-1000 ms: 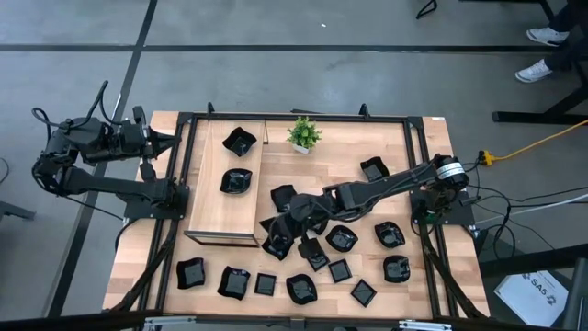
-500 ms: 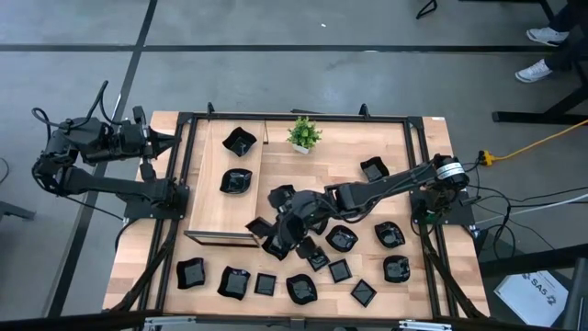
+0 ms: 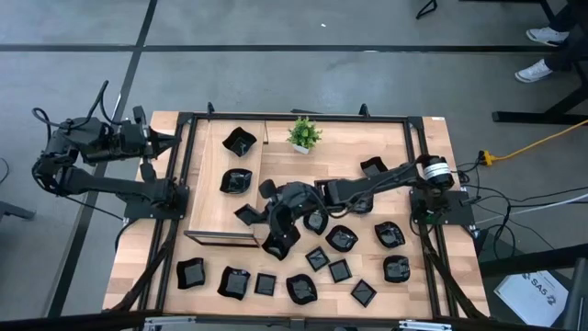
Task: Pick & Place Mini shaped plates
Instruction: Put the black square shape bowl on top of the shelf
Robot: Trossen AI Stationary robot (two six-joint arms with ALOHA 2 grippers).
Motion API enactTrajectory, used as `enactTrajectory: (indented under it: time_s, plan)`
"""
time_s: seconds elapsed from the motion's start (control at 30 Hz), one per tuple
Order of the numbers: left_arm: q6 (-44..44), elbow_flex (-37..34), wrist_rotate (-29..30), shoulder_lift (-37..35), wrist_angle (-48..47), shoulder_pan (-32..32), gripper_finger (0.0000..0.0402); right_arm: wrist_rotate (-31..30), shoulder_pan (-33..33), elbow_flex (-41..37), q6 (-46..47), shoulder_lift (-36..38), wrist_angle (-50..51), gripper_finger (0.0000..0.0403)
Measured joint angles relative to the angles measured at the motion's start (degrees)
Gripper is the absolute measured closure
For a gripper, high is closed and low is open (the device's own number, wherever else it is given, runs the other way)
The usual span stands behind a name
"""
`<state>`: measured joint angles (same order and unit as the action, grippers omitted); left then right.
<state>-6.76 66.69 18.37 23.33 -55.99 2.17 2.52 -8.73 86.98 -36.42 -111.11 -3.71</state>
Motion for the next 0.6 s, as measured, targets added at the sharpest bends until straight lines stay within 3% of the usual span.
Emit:
enactTrajectory:
  time_s: [0.23,0.6]
  plan:
    - [0.0,0.0,0.0,0.0,0.0,0.0,0.0398,3.1,1.4,0.0,0.6,-1.2,-2.7,0.0400]
    - [0.0,0.0,0.0,0.0,0.0,0.0,0.0398,3.1,1.4,0.0,0.0,-4.3,-8.0,0.0398]
